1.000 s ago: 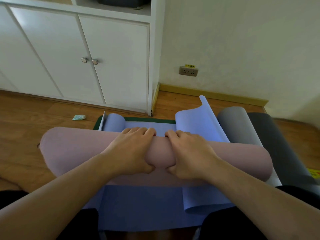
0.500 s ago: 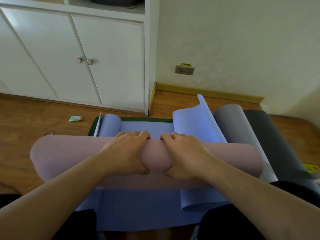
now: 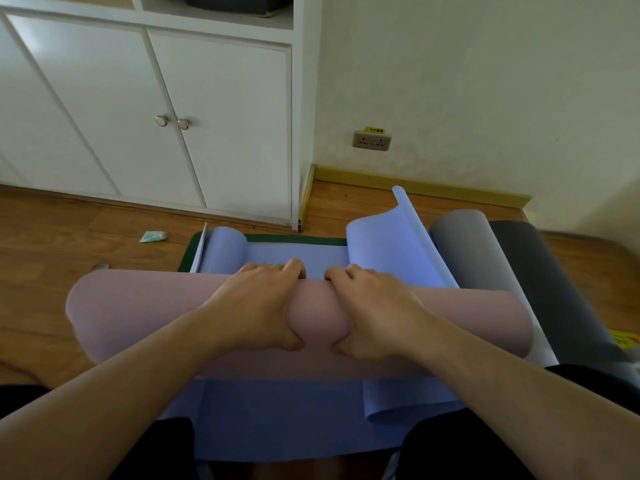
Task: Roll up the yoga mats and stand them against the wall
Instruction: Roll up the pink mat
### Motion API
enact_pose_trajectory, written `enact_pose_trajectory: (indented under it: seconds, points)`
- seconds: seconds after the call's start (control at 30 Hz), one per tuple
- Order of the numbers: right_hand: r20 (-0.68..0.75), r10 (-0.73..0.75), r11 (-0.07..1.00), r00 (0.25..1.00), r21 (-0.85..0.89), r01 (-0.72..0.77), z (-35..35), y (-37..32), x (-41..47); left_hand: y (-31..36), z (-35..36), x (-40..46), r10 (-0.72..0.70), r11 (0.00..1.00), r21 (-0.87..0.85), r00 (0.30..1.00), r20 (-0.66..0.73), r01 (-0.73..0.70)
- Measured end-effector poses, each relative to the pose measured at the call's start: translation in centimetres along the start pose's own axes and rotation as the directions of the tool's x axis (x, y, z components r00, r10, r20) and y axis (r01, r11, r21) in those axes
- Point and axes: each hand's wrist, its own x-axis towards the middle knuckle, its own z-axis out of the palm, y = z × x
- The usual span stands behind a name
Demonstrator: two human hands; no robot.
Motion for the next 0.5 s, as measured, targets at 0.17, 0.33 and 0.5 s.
enact_pose_trajectory:
  seconds: [0.17,0.33,0.5]
  points:
    - [-0.014,0.026,0.997,1.000,0.068,-0.025,-0.16,0.41,0.10,-0.01,0.75,0.07,0.036,0.989,0.147,0.999,-0.014,-0.034]
    - [0.013,0.020,0.999,1.000,0.041,-0.021,-0.05,0.37,0.18,-0.16,0.40,0.62,0.027,0.994,0.103,0.998,-0.060,-0.021]
    - [0.027,0.011,1.000,1.000,-0.029,-0.010,-0.14,0.24,0.26,-0.44,-0.11,0.32,-0.018,1.000,-0.025,0.999,0.027,0.019]
